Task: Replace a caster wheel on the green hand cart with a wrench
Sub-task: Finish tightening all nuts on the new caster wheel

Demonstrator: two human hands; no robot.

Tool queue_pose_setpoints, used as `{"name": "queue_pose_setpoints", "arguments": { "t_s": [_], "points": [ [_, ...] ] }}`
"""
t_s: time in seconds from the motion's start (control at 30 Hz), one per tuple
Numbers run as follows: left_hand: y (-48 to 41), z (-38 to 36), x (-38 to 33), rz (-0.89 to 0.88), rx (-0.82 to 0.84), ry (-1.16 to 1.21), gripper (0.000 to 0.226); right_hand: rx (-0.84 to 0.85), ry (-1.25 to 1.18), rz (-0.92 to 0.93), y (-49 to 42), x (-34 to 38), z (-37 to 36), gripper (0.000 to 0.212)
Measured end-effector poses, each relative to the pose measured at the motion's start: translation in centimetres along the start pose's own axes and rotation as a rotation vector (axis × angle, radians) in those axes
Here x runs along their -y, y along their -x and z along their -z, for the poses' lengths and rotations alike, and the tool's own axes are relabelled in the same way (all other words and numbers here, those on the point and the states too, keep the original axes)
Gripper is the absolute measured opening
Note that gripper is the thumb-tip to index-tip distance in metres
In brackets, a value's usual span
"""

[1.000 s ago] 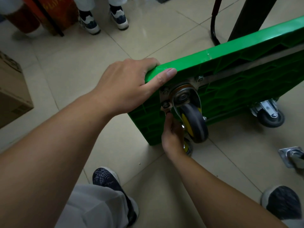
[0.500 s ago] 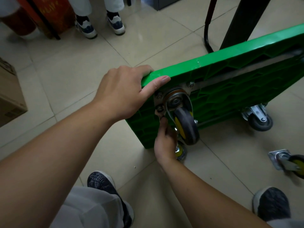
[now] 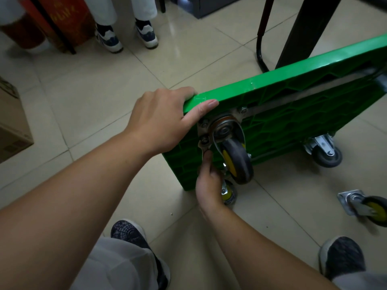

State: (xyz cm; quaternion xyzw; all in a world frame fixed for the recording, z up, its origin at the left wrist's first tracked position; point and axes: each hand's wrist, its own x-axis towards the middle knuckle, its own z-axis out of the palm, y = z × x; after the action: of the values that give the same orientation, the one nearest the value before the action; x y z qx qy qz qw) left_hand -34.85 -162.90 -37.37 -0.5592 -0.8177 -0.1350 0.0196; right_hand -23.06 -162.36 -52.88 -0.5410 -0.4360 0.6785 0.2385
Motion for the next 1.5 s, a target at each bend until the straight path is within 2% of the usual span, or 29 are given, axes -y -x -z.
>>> {"name": "queue_pose_setpoints", "arguments": {
  "t_s": [0.03, 0.1, 0.2, 0.23, 0.3, 0.37, 0.43, 0.5, 0.7, 0.8, 0.97, 1.1, 1.37, 1.5],
  "points": [
    [0.0, 0.0, 0.0, 0.0, 0.009, 0.002, 0.068, 0.012, 0.045, 0.007, 0.0, 0.4, 0.5, 0.047],
    [0.0, 0.1, 0.0, -0.004, 0.017, -0.004, 0.067, -0.009, 0.174, 0.052, 0.2, 0.1, 1.5, 0.057],
    [0.0, 0.1, -0.1, -0.009, 0.012, -0.017, 0.073, -0.149, 0.474, 0.299, 0.5, -2.1, 3.5, 0.085],
    [0.0, 0.2, -0.1, -0.007, 0.018, -0.015, 0.074, -0.192, 0.578, 0.37, 0.5, -2.9, 3.9, 0.084],
    [0.0, 0.3, -0.2, -0.005, 0.023, -0.017, 0.073, -0.261, 0.636, 0.466, 0.6, -3.6, 3.9, 0.071],
    [0.0, 0.4, -0.3, -0.009, 0.018, -0.023, 0.071, -0.28, 0.582, 0.495, 0.7, -3.0, 3.4, 0.073],
    [0.1, 0.3, -0.3, -0.013, 0.016, -0.03, 0.07, -0.23, 0.498, 0.398, 0.8, -1.9, 2.4, 0.093],
    [0.1, 0.4, -0.3, -0.014, 0.015, -0.036, 0.069, -0.199, 0.43, 0.299, 0.7, -1.0, 2.1, 0.099],
    [0.0, 0.3, -0.3, -0.021, 0.021, -0.031, 0.068, -0.131, 0.253, 0.228, 0.8, 0.1, 1.8, 0.071],
    [0.0, 0.3, -0.3, -0.018, 0.018, -0.025, 0.065, -0.088, 0.252, 0.202, 0.2, 0.3, 1.8, 0.057],
    [0.1, 0.1, -0.3, -0.009, 0.003, -0.04, 0.063, -0.053, 0.292, 0.152, -1.0, 0.5, 2.0, 0.055],
    [0.1, 0.1, -0.4, -0.002, 0.009, -0.033, 0.064, -0.004, 0.08, 0.121, -0.6, -0.2, -0.2, 0.066],
    [0.1, -0.1, -0.2, 0.003, -0.014, -0.036, 0.067, -0.094, -0.049, 0.08, -0.8, -1.1, -1.4, 0.037],
    [0.2, 0.0, -0.1, 0.024, -0.015, -0.057, 0.071, -0.056, -0.072, 0.03, 0.2, -1.0, -1.0, 0.036]
  ]
}}
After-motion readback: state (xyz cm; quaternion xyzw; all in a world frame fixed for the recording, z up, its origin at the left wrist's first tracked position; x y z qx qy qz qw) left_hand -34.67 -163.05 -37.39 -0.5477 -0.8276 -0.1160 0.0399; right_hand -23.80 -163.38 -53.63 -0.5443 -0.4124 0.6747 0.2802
